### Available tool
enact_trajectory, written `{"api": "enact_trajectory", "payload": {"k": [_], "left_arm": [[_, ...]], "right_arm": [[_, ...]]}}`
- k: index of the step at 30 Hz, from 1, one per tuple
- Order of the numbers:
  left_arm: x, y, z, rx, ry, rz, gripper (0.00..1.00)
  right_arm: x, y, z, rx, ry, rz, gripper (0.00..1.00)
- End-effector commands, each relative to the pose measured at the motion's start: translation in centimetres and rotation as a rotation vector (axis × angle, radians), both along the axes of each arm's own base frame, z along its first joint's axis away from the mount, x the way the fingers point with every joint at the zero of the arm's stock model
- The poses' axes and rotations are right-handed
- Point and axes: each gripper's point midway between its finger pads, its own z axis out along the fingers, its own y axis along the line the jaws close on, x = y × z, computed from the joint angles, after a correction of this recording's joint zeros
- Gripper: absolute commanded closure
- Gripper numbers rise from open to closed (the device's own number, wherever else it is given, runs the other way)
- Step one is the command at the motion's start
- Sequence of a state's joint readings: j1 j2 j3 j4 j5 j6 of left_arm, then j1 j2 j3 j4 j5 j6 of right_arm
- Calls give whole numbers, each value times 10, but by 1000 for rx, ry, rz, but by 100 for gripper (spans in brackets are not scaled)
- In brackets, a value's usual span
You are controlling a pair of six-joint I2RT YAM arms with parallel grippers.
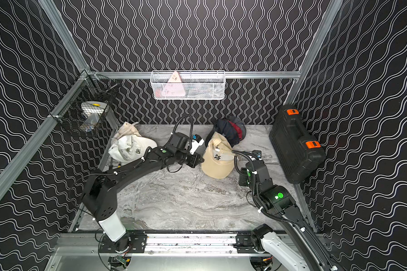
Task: Open the adjustable buckle of the baseball cap
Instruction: Pick up the baseball cap.
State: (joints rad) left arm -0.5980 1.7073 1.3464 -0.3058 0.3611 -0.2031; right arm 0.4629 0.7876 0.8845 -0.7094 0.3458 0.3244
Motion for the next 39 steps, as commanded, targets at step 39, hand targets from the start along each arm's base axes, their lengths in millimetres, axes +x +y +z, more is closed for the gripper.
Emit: {"api": "enact_trajectory", "payload": {"k": [39], "left_arm": [[-109,69,97,15,-140,7,100]], "right_arm": [[25,98,22,204,-17,461,35]]}}
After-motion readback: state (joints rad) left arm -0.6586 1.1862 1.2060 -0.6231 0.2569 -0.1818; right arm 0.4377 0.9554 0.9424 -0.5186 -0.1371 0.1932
